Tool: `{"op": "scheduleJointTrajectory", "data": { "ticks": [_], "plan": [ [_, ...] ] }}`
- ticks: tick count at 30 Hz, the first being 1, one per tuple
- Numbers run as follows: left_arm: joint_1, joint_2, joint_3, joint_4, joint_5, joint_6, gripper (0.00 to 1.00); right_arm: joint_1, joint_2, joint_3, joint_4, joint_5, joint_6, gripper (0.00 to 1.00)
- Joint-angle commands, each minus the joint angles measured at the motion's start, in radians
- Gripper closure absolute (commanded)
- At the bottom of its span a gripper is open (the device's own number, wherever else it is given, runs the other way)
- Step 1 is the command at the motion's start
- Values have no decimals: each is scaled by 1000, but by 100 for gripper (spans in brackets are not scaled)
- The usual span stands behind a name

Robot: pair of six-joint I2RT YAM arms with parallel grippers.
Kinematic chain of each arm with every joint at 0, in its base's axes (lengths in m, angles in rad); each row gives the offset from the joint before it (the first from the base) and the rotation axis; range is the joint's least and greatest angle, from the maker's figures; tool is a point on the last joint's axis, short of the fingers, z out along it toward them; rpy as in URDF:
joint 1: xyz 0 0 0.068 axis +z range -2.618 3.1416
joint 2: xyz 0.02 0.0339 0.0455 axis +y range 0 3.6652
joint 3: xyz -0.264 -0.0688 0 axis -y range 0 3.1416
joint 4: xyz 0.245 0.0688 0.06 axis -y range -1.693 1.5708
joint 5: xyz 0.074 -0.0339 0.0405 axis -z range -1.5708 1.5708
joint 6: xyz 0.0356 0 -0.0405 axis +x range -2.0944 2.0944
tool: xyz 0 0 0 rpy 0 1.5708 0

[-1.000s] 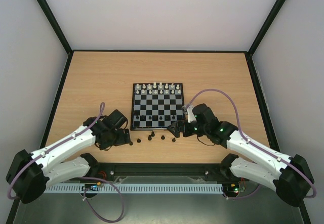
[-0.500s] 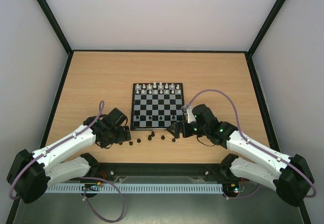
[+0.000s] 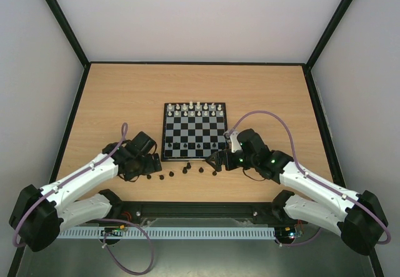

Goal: Set up the chess pieces on the board
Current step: Pick up the chess piece at the center of the board.

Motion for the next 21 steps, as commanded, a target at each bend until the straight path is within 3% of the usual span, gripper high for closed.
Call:
{"op": "scheduleJointTrajectory", "data": {
  "ticks": [1, 21],
  "plan": [
    [11, 7, 24, -2, -7, 15, 1, 8, 14, -1, 9, -22, 2, 1],
    [42, 5, 40, -19, 4, 46, 1, 13, 22, -3, 14, -27, 3, 1]
  ]
}}
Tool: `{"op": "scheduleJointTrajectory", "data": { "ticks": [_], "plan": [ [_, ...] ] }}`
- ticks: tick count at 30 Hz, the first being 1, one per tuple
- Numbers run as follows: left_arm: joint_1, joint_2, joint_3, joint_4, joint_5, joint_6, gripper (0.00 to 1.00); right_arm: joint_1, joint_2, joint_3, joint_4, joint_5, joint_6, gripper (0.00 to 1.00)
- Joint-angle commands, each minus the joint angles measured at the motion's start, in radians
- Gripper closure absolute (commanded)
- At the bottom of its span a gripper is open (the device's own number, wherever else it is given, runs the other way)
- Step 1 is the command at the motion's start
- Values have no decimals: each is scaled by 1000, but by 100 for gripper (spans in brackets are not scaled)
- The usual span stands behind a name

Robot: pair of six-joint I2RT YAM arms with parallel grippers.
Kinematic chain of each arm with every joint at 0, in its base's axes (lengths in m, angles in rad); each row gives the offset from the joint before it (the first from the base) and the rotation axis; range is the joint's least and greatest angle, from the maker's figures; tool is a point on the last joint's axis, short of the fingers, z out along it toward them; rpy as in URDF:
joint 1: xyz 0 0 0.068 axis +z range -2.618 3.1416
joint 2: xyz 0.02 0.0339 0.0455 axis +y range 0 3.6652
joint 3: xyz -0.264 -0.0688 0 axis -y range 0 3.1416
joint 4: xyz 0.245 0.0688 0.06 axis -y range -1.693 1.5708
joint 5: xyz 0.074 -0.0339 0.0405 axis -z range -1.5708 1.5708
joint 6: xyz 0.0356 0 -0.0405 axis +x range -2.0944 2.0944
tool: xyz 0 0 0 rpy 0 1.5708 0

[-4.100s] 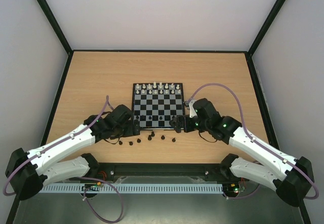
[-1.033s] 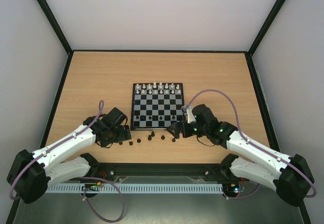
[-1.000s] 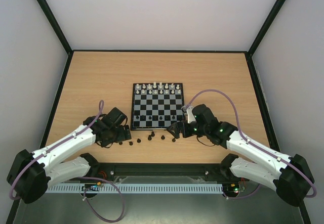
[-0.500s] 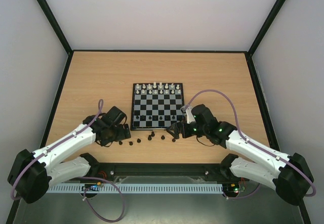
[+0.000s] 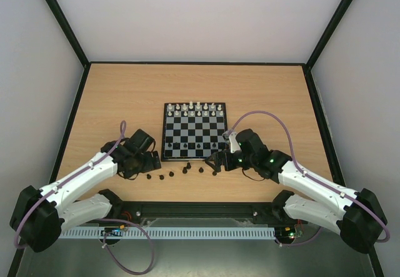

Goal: Set up the chess pieces on the board
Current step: Pick up the chess piece at the center of the board.

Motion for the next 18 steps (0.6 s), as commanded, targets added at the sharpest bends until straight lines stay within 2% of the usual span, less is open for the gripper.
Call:
{"op": "scheduleJointTrajectory", "data": {
  "ticks": [1, 7, 9, 14, 18],
  "plan": [
    [6, 8, 19, -15, 4, 14, 1, 7, 2, -3, 8, -16, 2, 1],
    [8, 9, -13, 7, 16, 14, 4, 7, 8, -3, 10, -18, 1, 1],
    [8, 3, -24, 12, 27, 14, 11, 7, 8, -1, 7, -14, 0, 1],
    [7, -20, -70, 32, 33, 0, 34, 9, 8, -5, 10, -16, 1, 1],
    [8, -19, -96, 48, 37, -3, 41, 12, 9, -6, 10, -19, 1, 1]
  ]
}}
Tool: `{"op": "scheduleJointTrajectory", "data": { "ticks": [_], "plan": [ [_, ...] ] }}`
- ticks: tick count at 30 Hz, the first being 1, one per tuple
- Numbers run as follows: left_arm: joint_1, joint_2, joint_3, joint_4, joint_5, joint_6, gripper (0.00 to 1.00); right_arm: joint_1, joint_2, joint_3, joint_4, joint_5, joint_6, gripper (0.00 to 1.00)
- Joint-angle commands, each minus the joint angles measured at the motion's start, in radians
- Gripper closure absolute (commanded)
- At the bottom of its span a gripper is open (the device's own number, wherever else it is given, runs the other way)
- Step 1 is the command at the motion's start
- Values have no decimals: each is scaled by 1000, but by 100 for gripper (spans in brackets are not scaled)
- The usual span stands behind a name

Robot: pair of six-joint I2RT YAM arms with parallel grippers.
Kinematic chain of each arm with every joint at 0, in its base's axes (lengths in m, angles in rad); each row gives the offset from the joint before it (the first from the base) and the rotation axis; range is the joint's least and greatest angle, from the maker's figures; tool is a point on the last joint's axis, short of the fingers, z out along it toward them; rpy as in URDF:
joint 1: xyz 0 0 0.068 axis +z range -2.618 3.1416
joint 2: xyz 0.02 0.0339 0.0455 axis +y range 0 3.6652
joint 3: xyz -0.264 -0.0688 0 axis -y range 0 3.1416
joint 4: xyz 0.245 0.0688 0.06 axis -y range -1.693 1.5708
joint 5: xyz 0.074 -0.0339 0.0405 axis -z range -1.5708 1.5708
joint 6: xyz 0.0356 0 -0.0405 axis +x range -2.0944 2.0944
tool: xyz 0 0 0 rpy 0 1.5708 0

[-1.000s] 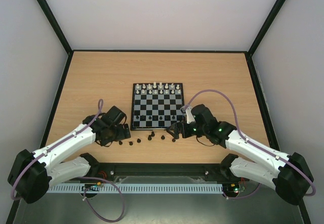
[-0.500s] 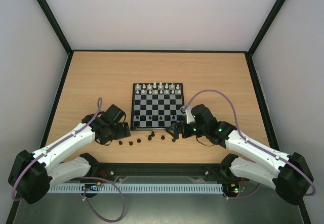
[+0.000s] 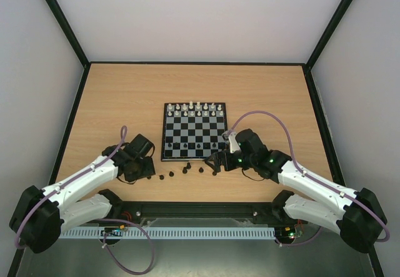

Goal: Set up the chess pieces on the board
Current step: Pick up the chess piece at the center of the board.

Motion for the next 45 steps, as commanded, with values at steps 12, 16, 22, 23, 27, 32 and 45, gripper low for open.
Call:
{"op": "scheduleJointTrajectory", "data": {
  "ticks": [12, 16, 22, 23, 27, 32, 45],
  "plan": [
    [5, 18, -32, 24, 21, 7, 60, 13, 8, -6, 4, -9, 3, 2],
    [-7, 33, -31, 26, 6, 4, 60, 14, 1, -8, 4, -7, 3, 1],
    [-40, 60, -29, 17, -22, -21, 65, 13, 1, -7, 4, -10, 4, 1],
    [-45, 64, -30, 15, -26, -26, 67, 14, 0, -7, 5, -12, 4, 1],
    [-67, 78, -26, 6, -42, -43, 72, 15, -7, -9, 5, -15, 5, 1],
    [-74, 85, -22, 2, -47, -46, 77, 16, -7, -9, 7, -18, 5, 1],
    [-96, 96, 13, -22, -66, -56, 96, 23, -8, -12, 15, -17, 6, 1]
  ]
}}
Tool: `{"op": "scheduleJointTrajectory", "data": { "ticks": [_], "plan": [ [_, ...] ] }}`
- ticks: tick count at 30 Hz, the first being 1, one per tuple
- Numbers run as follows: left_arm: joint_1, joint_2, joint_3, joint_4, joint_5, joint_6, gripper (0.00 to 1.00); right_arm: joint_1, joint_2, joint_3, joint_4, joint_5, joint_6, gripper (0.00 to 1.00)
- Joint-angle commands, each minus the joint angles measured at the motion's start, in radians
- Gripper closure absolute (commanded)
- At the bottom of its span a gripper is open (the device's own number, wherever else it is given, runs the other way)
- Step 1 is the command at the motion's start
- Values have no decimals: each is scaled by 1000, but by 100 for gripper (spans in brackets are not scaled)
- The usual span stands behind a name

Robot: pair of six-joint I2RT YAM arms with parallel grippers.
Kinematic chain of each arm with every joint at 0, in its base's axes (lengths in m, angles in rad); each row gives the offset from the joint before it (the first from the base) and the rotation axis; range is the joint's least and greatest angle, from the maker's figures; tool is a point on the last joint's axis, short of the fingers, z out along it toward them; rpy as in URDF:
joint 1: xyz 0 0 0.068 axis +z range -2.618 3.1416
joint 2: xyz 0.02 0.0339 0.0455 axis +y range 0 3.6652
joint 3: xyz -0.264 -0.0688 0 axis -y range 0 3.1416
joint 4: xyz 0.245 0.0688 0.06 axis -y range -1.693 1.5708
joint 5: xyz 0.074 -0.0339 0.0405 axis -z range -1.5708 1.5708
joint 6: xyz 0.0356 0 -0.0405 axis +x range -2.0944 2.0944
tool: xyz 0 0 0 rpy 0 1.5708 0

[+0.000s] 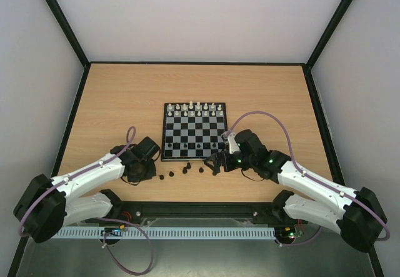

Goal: Set up the chess pieces on the board
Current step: Pick up the chess piece at the center of the board.

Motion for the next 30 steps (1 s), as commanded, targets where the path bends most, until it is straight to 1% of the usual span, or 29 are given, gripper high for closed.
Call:
{"op": "scheduleJointTrajectory", "data": {
  "ticks": [1, 7, 21, 30],
  "plan": [
    [-25, 5, 42, -69, -27, -13, 96, 9, -9, -12, 10, -12, 6, 1],
    [-33, 13, 106, -100, -35, 5, 96, 11, -9, -12, 10, -3, 7, 1],
    [-33, 134, 321, -149, -90, 99, 96, 12, 3, -14, 19, -2, 9, 1],
    [-29, 234, 392, -113, -88, 161, 96, 14, 13, -14, 21, 4, 9, 1]
  ]
}}
